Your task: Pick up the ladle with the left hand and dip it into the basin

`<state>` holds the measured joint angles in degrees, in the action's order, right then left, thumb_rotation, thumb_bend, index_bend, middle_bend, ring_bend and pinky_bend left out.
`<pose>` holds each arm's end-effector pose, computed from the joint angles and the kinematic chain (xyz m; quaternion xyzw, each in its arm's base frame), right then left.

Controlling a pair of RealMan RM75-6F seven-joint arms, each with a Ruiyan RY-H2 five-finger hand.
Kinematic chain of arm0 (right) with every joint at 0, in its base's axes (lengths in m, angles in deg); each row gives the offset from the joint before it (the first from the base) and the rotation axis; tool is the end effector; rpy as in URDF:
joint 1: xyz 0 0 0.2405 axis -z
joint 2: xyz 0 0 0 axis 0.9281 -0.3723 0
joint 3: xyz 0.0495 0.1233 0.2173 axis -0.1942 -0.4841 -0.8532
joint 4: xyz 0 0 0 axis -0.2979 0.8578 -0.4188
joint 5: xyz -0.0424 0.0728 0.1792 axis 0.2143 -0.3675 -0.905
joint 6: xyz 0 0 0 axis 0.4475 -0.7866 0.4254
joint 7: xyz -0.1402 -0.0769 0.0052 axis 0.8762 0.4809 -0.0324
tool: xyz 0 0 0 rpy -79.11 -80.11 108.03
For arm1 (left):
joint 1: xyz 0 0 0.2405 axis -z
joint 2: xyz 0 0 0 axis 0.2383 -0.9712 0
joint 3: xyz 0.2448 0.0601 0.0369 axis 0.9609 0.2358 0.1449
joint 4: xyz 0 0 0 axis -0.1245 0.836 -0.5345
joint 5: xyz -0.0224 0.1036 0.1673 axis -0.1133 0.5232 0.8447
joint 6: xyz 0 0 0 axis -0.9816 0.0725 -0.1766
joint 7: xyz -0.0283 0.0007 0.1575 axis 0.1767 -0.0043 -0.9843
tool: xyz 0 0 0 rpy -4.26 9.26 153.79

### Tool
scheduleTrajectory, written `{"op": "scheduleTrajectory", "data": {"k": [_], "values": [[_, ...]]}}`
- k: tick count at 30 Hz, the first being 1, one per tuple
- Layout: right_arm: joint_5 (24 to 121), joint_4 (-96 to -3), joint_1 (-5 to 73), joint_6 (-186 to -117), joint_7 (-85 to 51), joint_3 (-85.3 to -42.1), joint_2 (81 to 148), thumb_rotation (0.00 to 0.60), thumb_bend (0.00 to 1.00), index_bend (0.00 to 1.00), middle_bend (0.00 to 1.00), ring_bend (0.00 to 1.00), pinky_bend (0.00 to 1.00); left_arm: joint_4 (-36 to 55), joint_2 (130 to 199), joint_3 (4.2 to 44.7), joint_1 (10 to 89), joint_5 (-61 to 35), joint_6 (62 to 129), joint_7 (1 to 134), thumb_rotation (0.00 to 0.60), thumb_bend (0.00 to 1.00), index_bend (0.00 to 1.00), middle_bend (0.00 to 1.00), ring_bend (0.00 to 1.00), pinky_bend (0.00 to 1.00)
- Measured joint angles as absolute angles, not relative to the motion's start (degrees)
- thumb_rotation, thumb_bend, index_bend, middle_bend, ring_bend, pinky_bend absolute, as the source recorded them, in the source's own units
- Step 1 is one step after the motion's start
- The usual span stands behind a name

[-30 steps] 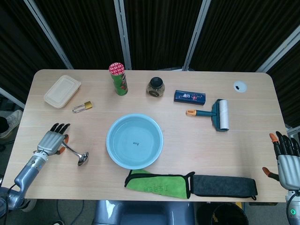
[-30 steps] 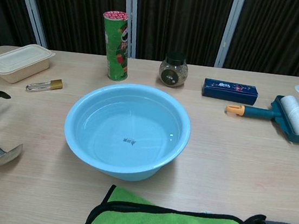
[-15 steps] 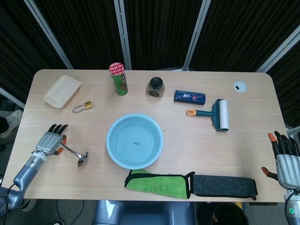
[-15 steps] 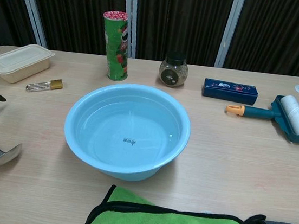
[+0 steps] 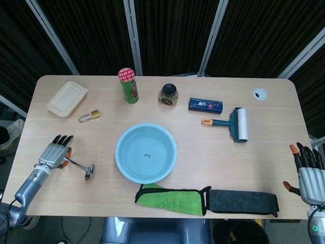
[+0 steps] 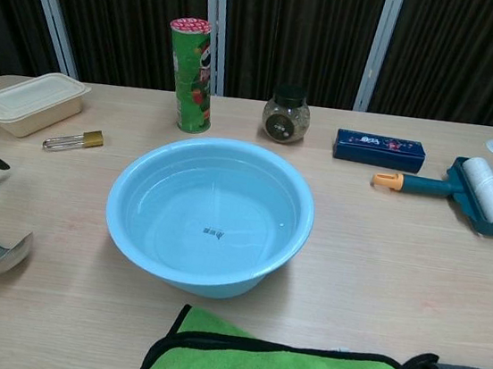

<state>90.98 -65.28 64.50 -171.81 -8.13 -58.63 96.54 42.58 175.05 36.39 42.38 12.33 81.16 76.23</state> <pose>-0.3245 -0.1972 0.1770 0.5870 -0.3607 0.3313 0.6446 -0.3690 0.3261 0.0186 -0.7768 -0.3497 -0.1656 0.4968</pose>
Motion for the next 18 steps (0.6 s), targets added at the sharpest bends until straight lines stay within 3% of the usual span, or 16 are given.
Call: {"op": "scheduleTrajectory", "data": {"k": [10,18], "values": [[91.3,-65.5,64.5,-171.8,-8.0,-58.4,96.5,0.6,0.0,0.0,0.0,0.0,0.0,40.2,173.4,36.8,41.7,12.7,82.5,76.9,0.6,0.39,0.59,0.0,0.0,0.0],[92.5,-65.7,64.7,-172.4,-8.4,-57.9,96.4,0.6,0.0,0.0,0.0,0.0,0.0,31.6,168.1,38.8,40.1,14.7,85.9,77.9,0.6,0.39,0.59,0.0,0.0,0.0]]}}
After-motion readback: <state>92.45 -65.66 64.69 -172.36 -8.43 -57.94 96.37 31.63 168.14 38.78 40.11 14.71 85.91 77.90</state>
